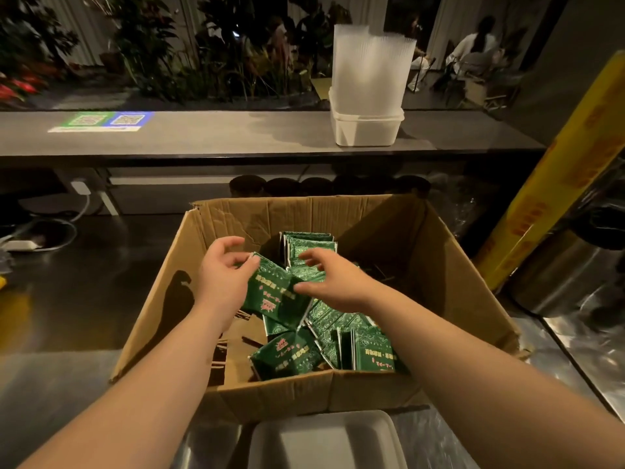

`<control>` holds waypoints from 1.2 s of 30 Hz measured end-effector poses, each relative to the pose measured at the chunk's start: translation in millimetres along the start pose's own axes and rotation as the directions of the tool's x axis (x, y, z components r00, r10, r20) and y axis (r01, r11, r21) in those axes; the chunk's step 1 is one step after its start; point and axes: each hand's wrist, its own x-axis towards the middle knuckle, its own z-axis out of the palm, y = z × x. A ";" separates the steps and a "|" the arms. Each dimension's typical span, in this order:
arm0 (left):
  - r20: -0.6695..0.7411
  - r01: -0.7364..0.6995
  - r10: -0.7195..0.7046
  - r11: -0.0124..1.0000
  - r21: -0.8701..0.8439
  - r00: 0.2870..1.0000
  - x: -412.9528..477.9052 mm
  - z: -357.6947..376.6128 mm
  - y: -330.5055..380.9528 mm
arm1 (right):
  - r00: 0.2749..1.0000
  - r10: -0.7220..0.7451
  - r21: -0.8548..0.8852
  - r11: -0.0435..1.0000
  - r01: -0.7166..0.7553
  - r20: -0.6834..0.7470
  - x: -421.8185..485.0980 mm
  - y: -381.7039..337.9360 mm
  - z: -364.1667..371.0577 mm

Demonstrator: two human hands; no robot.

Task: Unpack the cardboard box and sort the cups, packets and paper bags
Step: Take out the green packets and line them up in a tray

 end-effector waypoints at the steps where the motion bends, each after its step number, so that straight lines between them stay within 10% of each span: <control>1: 0.018 0.005 -0.005 1.000 -0.010 1.000 -0.7 0.6 0.6 | 0.999 0.016 0.059 0.998 -0.019 0.040 4.0 -6.1 5.4; 7: 0.027 0.120 -0.117 0.965 -0.233 0.993 -3.3 -0.2 5.0 | 0.978 0.182 0.489 0.847 -0.207 0.100 17.0 -7.8 24.4; 13: 0.429 0.422 -0.272 0.852 -0.309 0.862 -7.4 6.1 8.1 | 0.934 0.266 0.810 0.476 -0.344 0.240 24.0 -11.2 19.8; 19: 0.506 0.621 -0.381 0.612 -0.489 0.774 -9.8 1.3 15.0 | 0.923 0.203 0.717 0.582 -0.383 0.328 25.6 -19.8 38.4; 23: 0.434 0.552 -0.344 0.578 -0.601 0.832 -8.7 -6.3 15.8 | 0.970 0.238 0.408 0.883 -0.235 0.042 27.6 -5.6 38.3; 26: 0.410 0.532 -0.339 0.551 -0.643 0.847 -10.7 -8.7 21.8 | 0.981 0.061 -0.152 0.988 -0.033 0.183 23.9 4.4 41.2; 36: 0.353 0.506 -0.367 0.540 -0.673 0.861 -9.5 -9.8 18.9 | 0.798 -0.172 -0.695 0.409 0.592 0.578 21.8 -11.3 92.3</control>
